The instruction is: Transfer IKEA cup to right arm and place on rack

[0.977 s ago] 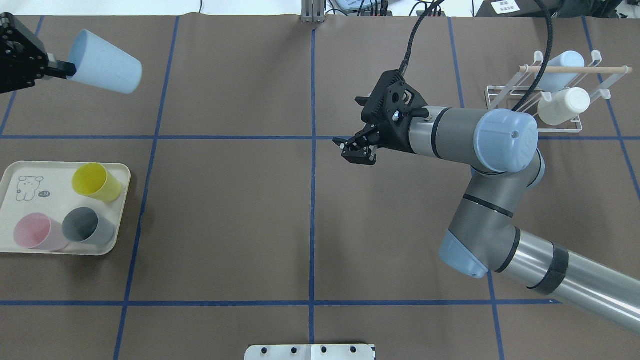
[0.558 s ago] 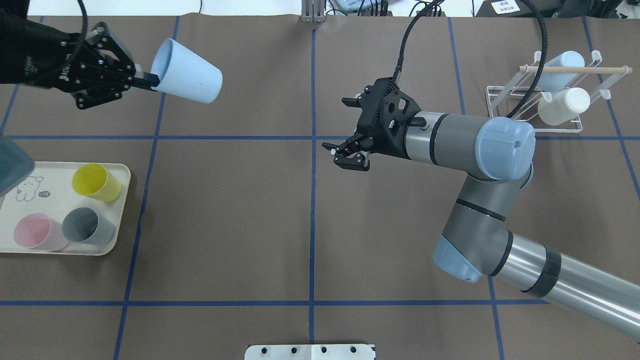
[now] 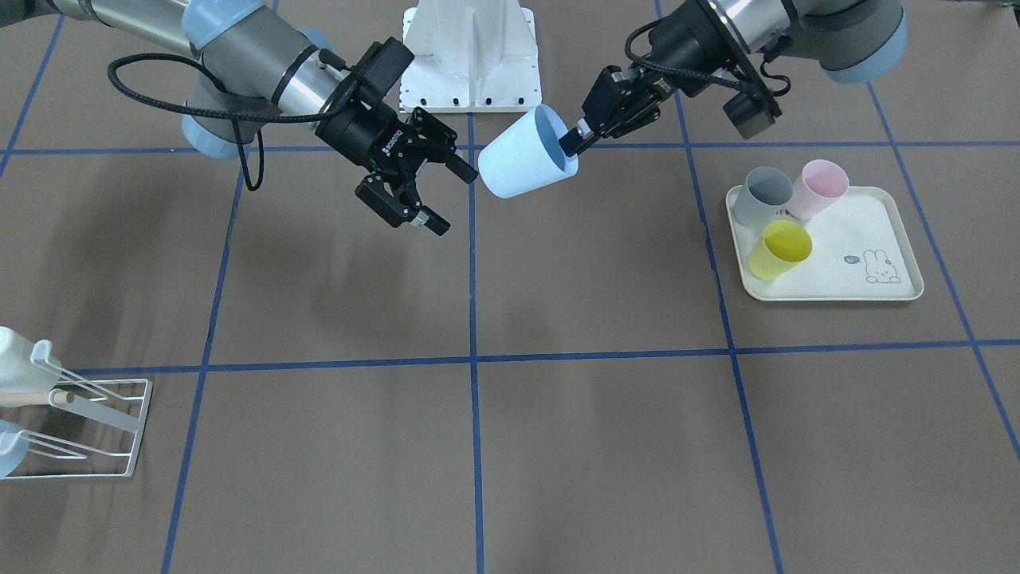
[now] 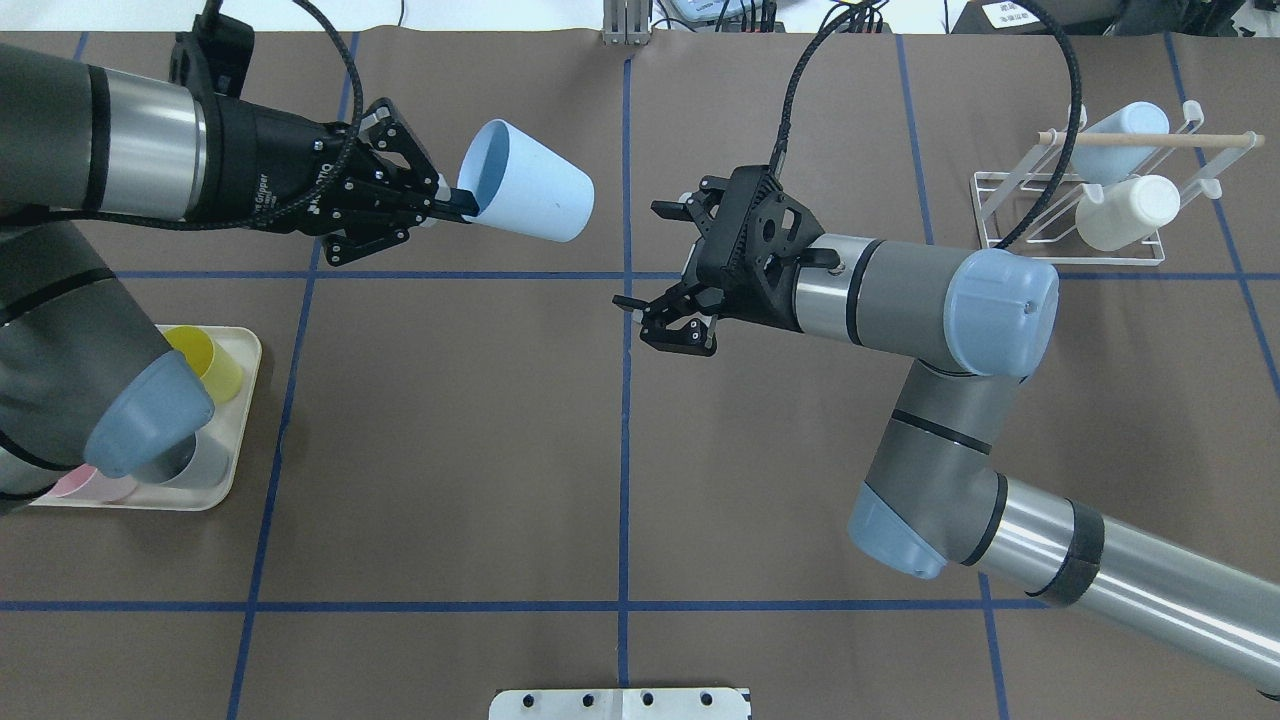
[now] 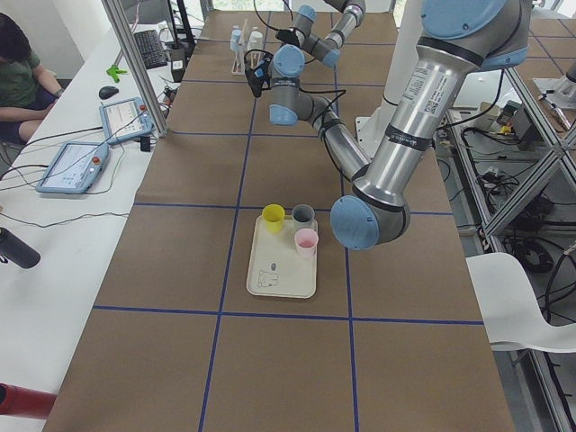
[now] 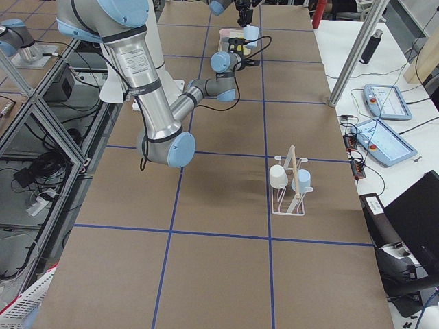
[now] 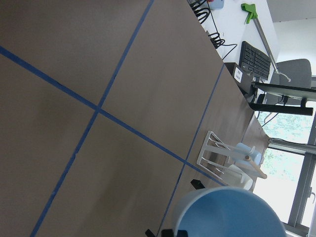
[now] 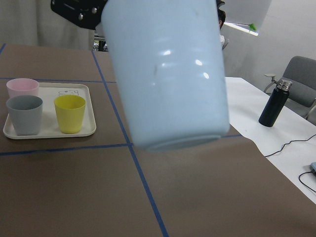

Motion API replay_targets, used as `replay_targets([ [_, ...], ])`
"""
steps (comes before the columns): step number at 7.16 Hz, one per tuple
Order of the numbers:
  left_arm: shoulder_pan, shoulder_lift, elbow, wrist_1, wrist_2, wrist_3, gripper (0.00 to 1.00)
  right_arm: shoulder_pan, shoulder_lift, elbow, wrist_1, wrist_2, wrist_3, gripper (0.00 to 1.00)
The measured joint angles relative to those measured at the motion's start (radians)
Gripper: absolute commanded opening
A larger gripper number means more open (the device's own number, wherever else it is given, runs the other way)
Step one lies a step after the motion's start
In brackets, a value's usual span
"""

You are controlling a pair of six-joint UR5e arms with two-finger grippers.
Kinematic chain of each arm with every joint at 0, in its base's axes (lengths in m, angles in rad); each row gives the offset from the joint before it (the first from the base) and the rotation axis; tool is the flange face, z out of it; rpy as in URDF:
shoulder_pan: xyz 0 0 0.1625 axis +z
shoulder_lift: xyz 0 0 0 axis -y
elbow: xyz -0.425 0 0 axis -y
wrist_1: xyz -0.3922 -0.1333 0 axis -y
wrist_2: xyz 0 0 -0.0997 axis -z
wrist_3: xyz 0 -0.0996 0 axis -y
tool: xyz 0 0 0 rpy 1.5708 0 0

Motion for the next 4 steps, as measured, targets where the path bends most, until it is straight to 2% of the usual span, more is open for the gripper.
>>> replay_targets([
  [4,0.064,-0.005,0.013,0.000,0.056,0.010,0.00,-0.007,0.018,0.007,0.023,-0.001,-0.038,1.00],
])
